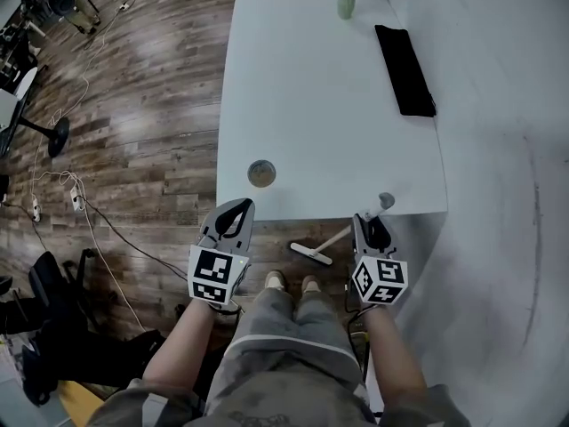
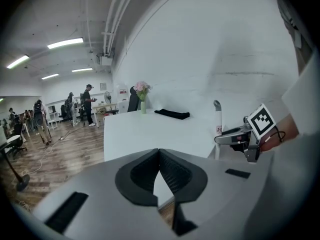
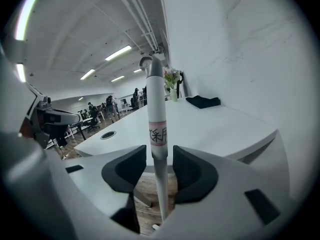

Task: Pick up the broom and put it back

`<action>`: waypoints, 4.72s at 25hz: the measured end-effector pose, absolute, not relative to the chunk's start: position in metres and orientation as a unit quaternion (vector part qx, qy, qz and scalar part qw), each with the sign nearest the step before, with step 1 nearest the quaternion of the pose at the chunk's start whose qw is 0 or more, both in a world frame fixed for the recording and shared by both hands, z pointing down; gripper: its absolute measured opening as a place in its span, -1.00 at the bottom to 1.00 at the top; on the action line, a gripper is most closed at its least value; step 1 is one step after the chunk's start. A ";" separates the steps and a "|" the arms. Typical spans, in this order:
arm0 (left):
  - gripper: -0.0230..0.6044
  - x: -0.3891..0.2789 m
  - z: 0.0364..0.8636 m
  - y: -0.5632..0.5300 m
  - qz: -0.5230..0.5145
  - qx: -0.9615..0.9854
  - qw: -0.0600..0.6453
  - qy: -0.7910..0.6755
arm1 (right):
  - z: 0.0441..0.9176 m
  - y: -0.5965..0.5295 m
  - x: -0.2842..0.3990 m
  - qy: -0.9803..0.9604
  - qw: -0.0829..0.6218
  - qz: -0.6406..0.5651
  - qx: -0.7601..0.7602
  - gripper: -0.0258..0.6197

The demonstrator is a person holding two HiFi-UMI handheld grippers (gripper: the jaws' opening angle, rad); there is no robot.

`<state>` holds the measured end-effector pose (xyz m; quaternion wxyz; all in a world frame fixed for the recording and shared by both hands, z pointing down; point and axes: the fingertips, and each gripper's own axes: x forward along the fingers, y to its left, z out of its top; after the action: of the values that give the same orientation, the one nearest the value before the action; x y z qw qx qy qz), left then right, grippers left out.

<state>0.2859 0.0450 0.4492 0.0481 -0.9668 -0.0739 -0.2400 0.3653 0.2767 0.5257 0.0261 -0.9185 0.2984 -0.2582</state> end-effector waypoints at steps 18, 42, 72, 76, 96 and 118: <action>-0.87 0.247 0.403 0.048 -0.242 -0.969 0.050 -0.015 | 0.484 0.277 0.316 0.390 -0.043 -0.239 -0.888 -0.56; -0.87 0.165 0.148 0.044 -0.075 -0.986 0.121 0.092 | 0.121 0.255 0.272 0.594 0.035 0.002 -0.804 -0.58; -0.87 -0.051 0.165 -0.112 -0.105 -0.949 0.055 0.291 | 0.110 0.049 0.132 0.790 0.012 -0.030 -0.613 -0.59; -0.87 -0.085 0.165 -0.133 -0.097 -0.945 0.050 0.310 | 0.113 0.012 0.103 0.806 0.005 -0.030 -0.592 -0.59; -0.87 -0.140 0.240 -0.176 -0.155 -0.913 -0.016 0.378 | 0.201 -0.064 0.077 0.855 -0.064 -0.107 -0.503 -0.60; -0.87 -0.133 0.492 -0.179 -0.280 -0.892 -0.101 0.339 | 0.510 -0.084 0.110 0.805 -0.249 -0.233 -0.485 -0.60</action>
<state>-0.1331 -0.1790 0.4916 -0.1011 -0.8924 0.3390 -0.2800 0.1099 -0.0838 0.5095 -0.2487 -0.4854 0.8052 -0.2327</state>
